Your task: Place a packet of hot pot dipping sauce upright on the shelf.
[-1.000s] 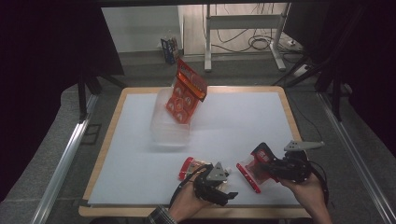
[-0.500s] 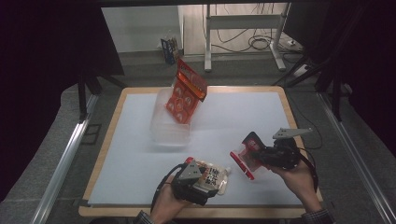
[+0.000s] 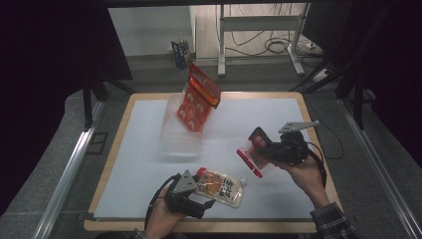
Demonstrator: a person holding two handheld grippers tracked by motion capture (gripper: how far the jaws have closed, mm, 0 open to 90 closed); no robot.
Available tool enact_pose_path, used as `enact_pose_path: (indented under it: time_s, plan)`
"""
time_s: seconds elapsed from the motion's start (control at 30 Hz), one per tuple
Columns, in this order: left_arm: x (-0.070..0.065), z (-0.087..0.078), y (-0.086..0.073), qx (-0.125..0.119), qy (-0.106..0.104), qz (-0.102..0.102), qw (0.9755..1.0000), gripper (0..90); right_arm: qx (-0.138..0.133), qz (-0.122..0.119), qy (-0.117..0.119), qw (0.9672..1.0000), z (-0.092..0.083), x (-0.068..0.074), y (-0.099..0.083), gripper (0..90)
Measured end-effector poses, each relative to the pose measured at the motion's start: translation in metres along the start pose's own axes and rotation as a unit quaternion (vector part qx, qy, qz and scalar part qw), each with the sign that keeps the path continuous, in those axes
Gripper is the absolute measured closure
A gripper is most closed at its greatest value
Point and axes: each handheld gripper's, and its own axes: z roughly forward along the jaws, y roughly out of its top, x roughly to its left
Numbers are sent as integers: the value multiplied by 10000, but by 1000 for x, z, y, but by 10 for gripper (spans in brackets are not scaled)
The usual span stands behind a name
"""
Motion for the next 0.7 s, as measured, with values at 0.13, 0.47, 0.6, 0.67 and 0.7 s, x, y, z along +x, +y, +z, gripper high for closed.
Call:
enact_pose_path:
  time_s: [0.13, 0.47, 0.6, 0.67, 0.7]
  plan:
    - [0, -5, -5, 78, 82, 67, 9999, 76, -58, 0, 29, 10000, 8, -2, 12, 702]
    - [1, -13, -14, 105, 278, -18, 9996, 33, -84, -112, 76, 9999, 32, -1, 42, 702]
    - [1, -15, -16, 56, 276, -39, 9996, 22, -116, -150, 127, 9997, 40, -1, 54, 702]
    - [2, -15, -18, 47, 295, -57, 9995, 17, -141, -196, 164, 9996, 44, -1, 59, 702]
    - [2, -15, -19, 44, 325, -61, 9994, 12, -134, -216, 181, 9995, 46, 0, 61, 702]
